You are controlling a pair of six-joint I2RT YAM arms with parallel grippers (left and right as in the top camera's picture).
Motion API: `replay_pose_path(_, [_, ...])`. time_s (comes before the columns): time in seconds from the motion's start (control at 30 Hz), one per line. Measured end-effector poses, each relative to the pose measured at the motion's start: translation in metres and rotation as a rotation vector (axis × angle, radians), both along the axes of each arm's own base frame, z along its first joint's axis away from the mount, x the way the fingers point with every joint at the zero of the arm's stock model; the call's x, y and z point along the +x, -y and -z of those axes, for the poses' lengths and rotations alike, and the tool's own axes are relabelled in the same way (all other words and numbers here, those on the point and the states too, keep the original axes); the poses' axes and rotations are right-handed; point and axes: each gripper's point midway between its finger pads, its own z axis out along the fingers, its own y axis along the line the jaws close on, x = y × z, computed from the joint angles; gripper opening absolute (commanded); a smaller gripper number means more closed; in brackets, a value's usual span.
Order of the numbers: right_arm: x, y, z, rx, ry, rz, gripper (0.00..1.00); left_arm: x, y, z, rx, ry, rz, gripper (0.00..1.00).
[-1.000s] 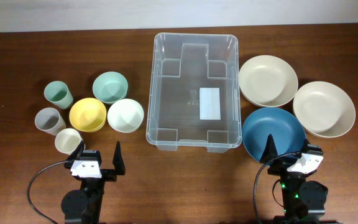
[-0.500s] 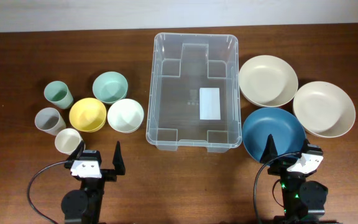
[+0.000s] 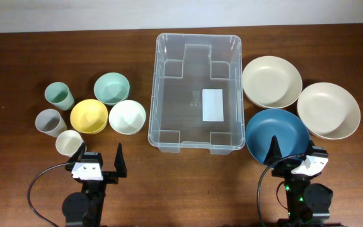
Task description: Pack container
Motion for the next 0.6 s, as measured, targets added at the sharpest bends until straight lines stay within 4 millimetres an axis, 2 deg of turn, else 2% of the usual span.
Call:
replay_pose_path(0.13, [0.0,0.002,-0.003,0.002,0.011,0.009,0.99,0.0,0.0,0.0,0.0,0.0,0.0,1.0])
replay_pose_path(0.33, [0.001,0.006,-0.02,0.004,0.083,0.033,0.99,0.0,0.0,0.0,0.0,0.0,0.0,1.0])
replay_pose_path(0.5, [0.002,0.019,-0.014,-0.003,0.025,0.113,0.99,0.0,0.0,0.0,0.0,0.0,0.0,1.0])
replay_pose_path(0.6, [0.009,0.028,-0.018,-0.008,-0.037,0.157,0.99,0.0,0.0,0.0,0.0,0.0,0.0,1.0])
